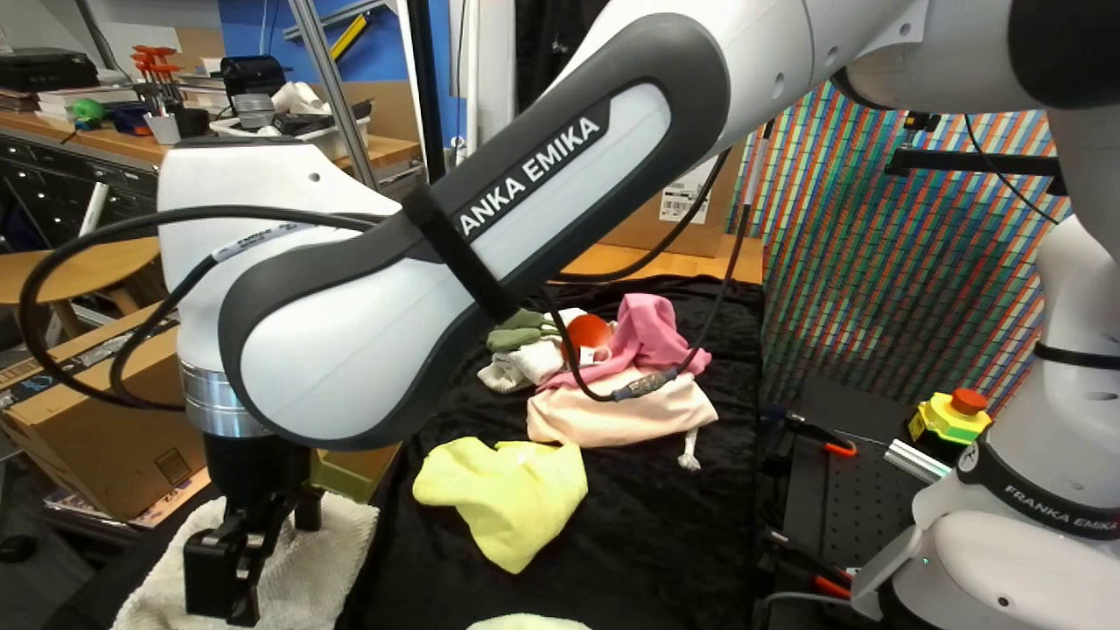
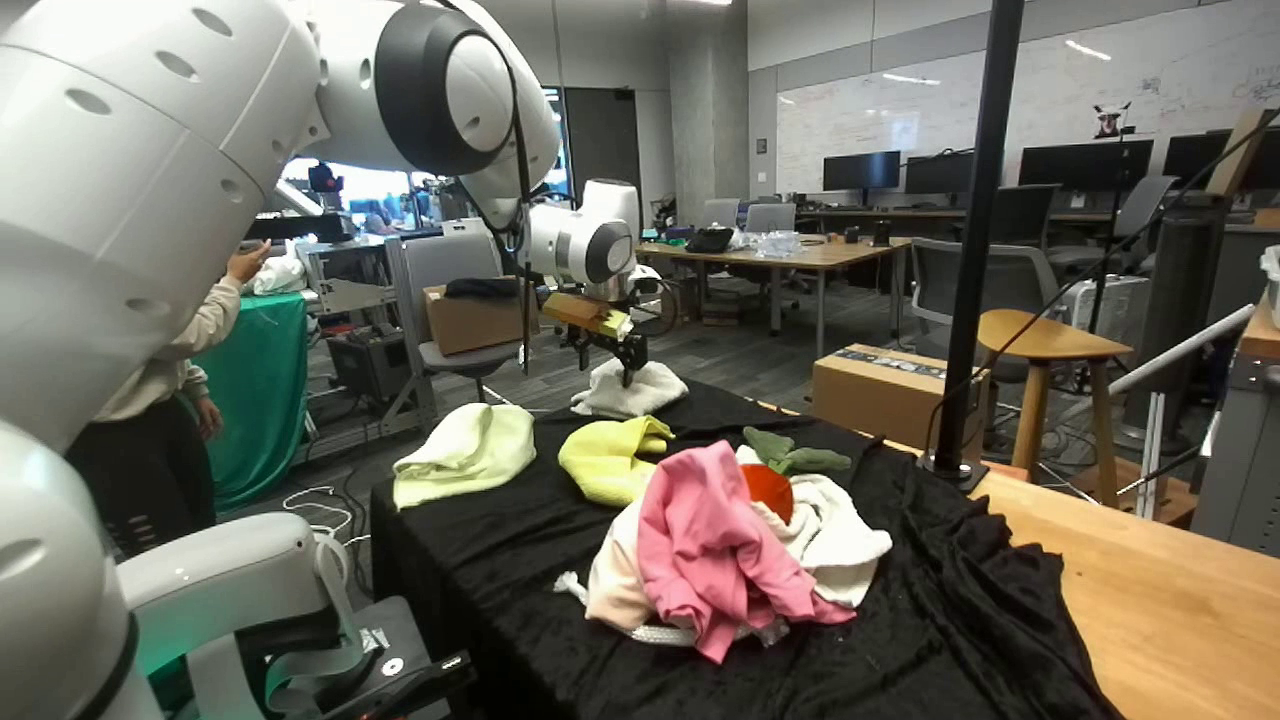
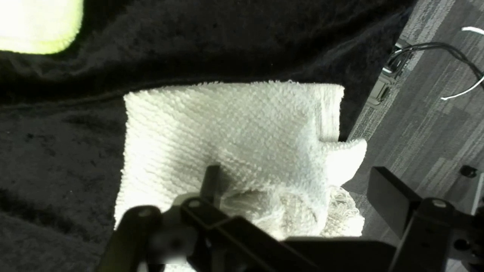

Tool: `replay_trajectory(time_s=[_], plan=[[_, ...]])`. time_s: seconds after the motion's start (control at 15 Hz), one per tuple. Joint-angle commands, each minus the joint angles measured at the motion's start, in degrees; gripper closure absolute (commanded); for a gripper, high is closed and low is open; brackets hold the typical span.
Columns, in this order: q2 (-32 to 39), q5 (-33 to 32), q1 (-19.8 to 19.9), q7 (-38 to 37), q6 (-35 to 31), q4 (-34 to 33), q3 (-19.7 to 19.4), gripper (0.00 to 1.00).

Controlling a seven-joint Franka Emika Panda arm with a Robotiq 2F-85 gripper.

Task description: Put the things on one heap

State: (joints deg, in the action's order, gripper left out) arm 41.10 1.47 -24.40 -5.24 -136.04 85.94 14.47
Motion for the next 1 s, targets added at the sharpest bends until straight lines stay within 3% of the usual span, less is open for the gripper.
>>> replay_trajectory(time_s=[0.0, 0.87, 0.93], plan=[[0.7, 1.0, 0.7, 1.9, -2.8, -0.1, 0.9, 0.00], [2.9, 0.4, 0.8, 3.5, -2.7, -0.8, 0.5, 0.00], [2.9, 0.3, 0.9, 3.7, -2.7, -0.8, 0.5, 0.07]])
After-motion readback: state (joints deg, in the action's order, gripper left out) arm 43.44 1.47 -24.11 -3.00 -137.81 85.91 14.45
